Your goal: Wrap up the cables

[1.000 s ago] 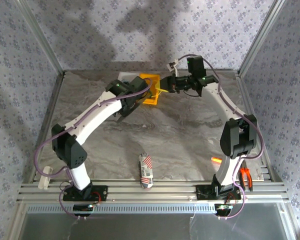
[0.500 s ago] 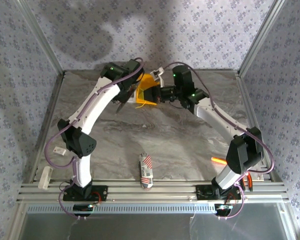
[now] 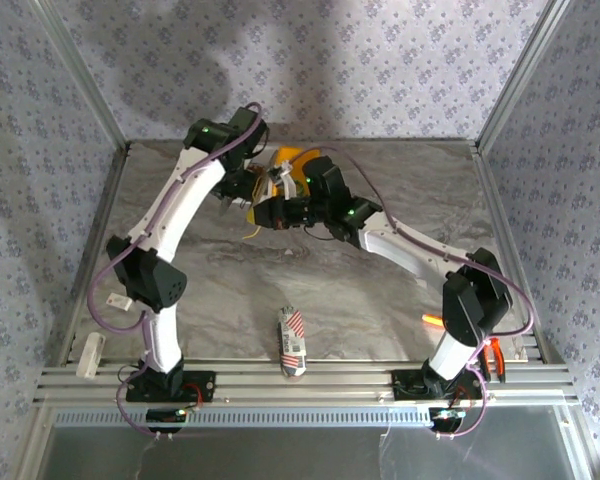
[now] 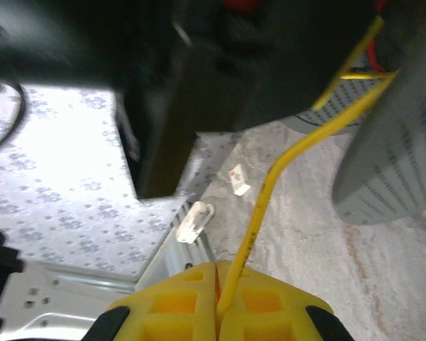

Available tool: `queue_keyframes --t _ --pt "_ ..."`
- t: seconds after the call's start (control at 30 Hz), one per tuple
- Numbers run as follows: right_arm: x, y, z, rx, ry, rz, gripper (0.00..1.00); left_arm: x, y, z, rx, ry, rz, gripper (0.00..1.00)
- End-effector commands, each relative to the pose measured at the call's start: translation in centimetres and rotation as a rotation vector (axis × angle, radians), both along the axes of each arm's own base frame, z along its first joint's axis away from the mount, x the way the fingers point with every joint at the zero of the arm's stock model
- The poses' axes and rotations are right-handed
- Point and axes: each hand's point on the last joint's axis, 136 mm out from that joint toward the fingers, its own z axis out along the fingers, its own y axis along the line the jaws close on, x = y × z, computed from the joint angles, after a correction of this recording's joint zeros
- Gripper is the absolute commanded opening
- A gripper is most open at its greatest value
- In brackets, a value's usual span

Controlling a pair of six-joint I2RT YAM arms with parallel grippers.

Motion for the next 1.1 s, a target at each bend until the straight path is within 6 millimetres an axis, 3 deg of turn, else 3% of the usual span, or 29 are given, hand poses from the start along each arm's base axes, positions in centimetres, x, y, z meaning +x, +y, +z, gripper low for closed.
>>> queue_keyframes --t 0.0,0.23,0.67,0.7,1.07 --pt "-2.8 1.2 -0.9 -0.072 -0.064 0.063 0.00 3.9 0.1 6.5 -0.253 -0.309 0.125 0.00" --pt "-1.9 0.5 -4.1 -0.194 -0.097 -0.023 0.00 3.7 1.8 10.6 -0.502 -0.460 0.202 0.00" --pt "-0.2 -0.9 -6.4 -0.259 -0.100 -0.090 0.00 1.5 3.4 14.1 -0.892 -0.541 0.267 0.00" --pt "0.0 -1.2 -6.5 -0.263 -0.099 -0.098 0.00 1.5 3.5 15.1 -0.927 -0.572 0.261 0.00" --pt "1.4 -3.3 -6.8 -0.269 -0.096 -0.156 0.05 0.2 3.8 16.2 -1.031 -0.595 0.262 0.00"
